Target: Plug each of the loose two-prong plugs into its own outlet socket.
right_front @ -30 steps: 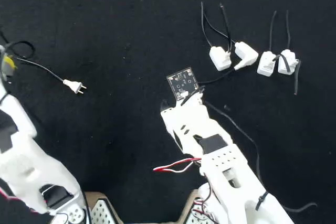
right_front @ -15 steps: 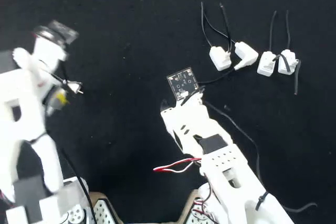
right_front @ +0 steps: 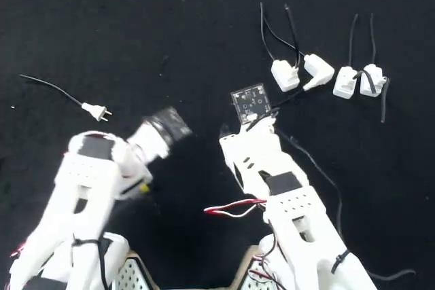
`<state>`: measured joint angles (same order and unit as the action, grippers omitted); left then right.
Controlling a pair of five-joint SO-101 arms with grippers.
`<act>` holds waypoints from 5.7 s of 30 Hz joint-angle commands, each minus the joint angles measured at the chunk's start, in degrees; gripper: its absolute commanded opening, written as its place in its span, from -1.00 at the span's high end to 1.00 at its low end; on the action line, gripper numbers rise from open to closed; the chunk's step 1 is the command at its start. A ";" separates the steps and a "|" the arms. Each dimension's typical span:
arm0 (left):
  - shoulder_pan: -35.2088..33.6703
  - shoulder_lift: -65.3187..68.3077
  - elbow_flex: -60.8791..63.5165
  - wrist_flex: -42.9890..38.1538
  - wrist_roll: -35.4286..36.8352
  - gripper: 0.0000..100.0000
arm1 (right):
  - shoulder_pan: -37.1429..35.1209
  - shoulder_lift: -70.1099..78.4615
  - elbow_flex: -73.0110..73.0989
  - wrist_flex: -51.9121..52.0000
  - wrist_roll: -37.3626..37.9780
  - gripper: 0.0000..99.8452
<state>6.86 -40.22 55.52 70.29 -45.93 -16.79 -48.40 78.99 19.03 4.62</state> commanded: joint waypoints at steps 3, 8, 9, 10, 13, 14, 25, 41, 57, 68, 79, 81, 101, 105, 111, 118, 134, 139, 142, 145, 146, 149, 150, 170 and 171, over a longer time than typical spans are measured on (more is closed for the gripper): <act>8.66 -1.49 4.53 -7.91 3.34 0.94 | 1.49 -1.89 -0.92 -1.41 -0.44 0.58; 9.19 -1.49 6.73 -13.98 5.71 0.94 | 1.49 -1.89 -0.92 -1.41 -0.44 0.58; 9.19 -1.49 7.16 -14.68 5.71 0.94 | 1.49 -1.89 -0.92 -1.41 -0.44 0.58; 9.19 -1.49 7.52 -15.21 5.71 0.94 | 1.49 -1.89 -0.92 -1.41 -0.44 0.58; 9.10 -1.49 7.69 -15.91 5.89 0.94 | 1.49 -1.89 -0.92 -1.41 -0.44 0.58; 9.10 -1.49 7.69 -16.00 5.89 0.94 | 1.49 -1.89 -0.92 -1.41 -0.44 0.58; 9.01 -1.41 4.00 -16.09 5.98 0.70 | 1.67 -1.89 -0.84 -1.41 -0.44 0.58; 2.95 -1.41 5.23 -18.02 7.30 0.45 | 1.67 -1.89 -0.84 -1.41 -0.44 0.58; -16.84 -2.11 4.18 -4.75 -3.25 0.45 | 1.58 -1.89 -0.84 -1.41 -0.35 0.58; -29.67 -2.11 17.36 -24.88 -4.75 0.45 | 1.49 -1.89 -0.84 -1.41 -0.35 0.58; -36.18 -2.20 17.45 -40.09 3.43 0.45 | 1.32 -1.89 -0.84 -1.41 -0.35 0.58; -35.12 -2.20 17.27 -39.74 3.60 0.45 | 1.32 -1.89 -0.84 -1.41 -0.35 0.58; -9.36 -1.58 7.08 -14.51 15.74 0.45 | 1.58 -1.89 -0.84 -1.41 -0.35 0.58; -3.03 -1.58 10.77 -18.11 18.55 0.45 | 1.58 -1.89 -0.84 -1.41 -0.35 0.58; -0.13 -1.49 12.97 -24.53 24.53 0.45 | 1.58 -1.89 -0.84 -1.41 -0.35 0.58; -0.22 -1.49 12.88 -29.98 33.58 0.45 | 1.58 -1.89 -0.84 -1.41 -0.35 0.58; -1.19 -1.49 -3.47 -10.29 31.30 0.45 | 1.58 -1.89 -0.84 -1.41 -0.35 0.58; -10.77 -1.41 -3.56 -9.85 25.58 0.45 | 1.58 -1.89 -0.84 -1.41 -0.35 0.58; -18.15 -1.41 -4.62 -10.64 23.12 0.45 | 1.58 -1.89 -0.84 -1.41 -0.35 0.58; -24.40 -1.41 -6.55 -12.75 22.95 0.45 | 1.58 -1.89 -0.84 -1.41 -0.35 0.58; -25.63 -1.41 -7.08 -13.01 23.12 0.45 | 1.58 -1.89 -0.84 -1.41 -0.35 0.58; -26.68 -1.32 -7.52 -13.19 27.87 0.45 | 1.58 -1.89 -0.84 -1.41 -0.35 0.58; -26.68 -1.32 -7.60 -13.80 29.89 0.45 | 1.58 -1.89 -0.84 -1.41 -0.35 0.58; -26.77 29.71 -26.33 -24.79 68.31 0.45 | 1.58 -1.89 -0.75 -1.41 -0.35 0.58; -26.77 32.09 -28.09 -24.79 69.71 0.45 | 1.58 -1.89 -0.75 -1.41 -0.35 0.58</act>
<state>-19.25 -13.93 35.03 46.29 19.03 -16.79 -48.40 78.99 19.03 4.62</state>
